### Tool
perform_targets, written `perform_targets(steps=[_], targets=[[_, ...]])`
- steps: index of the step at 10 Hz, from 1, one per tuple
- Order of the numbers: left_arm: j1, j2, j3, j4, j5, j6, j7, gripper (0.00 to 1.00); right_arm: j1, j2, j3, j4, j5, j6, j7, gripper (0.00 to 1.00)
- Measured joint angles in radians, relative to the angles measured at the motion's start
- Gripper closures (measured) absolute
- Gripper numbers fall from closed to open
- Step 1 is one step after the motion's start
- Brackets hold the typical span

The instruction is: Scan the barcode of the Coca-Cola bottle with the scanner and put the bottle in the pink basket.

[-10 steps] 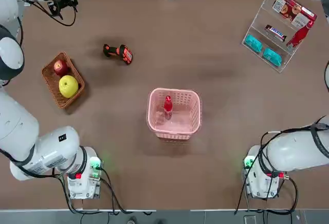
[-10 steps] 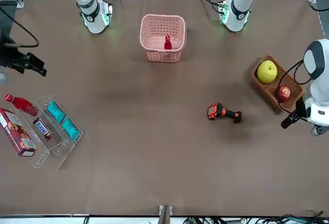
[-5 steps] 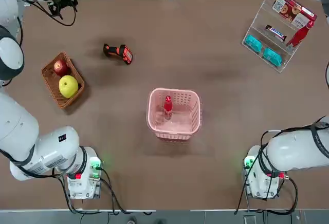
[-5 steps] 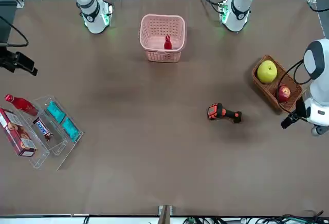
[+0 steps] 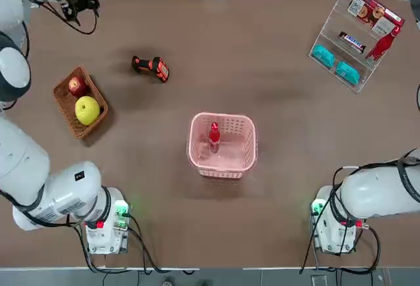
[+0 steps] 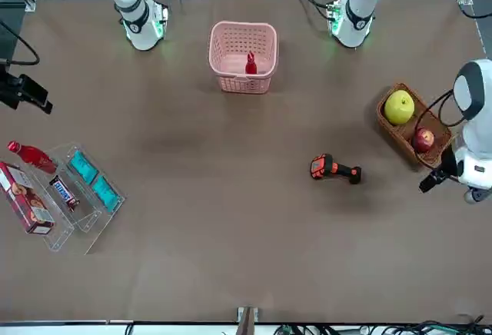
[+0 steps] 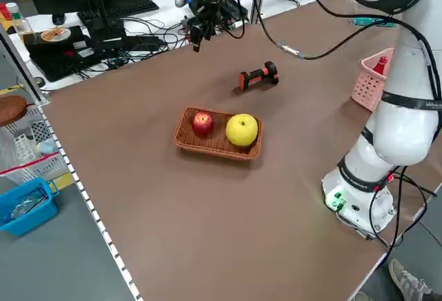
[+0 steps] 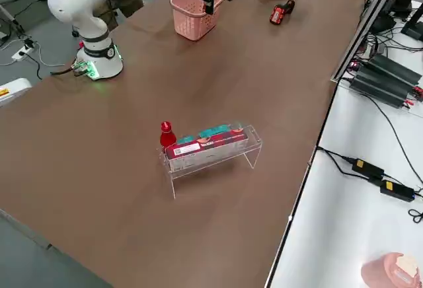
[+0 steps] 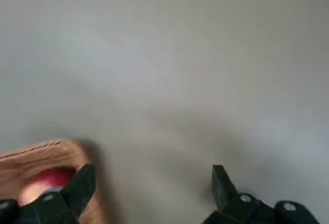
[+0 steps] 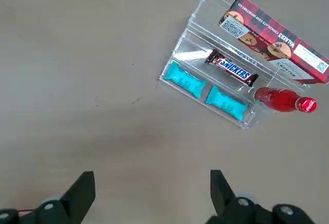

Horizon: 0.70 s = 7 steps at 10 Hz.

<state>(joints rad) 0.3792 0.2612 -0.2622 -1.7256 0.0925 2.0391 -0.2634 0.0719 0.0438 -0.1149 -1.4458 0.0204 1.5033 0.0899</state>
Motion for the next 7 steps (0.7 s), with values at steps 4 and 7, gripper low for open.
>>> perform_targets(steps=[4,7], targets=[[0.021,-0.106,0.02,0.24,-0.064,-0.354,0.243,0.0,-0.001,-0.003,-0.001,0.002,0.0,0.001,0.0,0.01],[0.018,-0.065,0.02,0.237,-0.064,-0.349,0.243,0.0,-0.001,-0.004,-0.001,0.002,0.0,0.001,0.0,0.01]])
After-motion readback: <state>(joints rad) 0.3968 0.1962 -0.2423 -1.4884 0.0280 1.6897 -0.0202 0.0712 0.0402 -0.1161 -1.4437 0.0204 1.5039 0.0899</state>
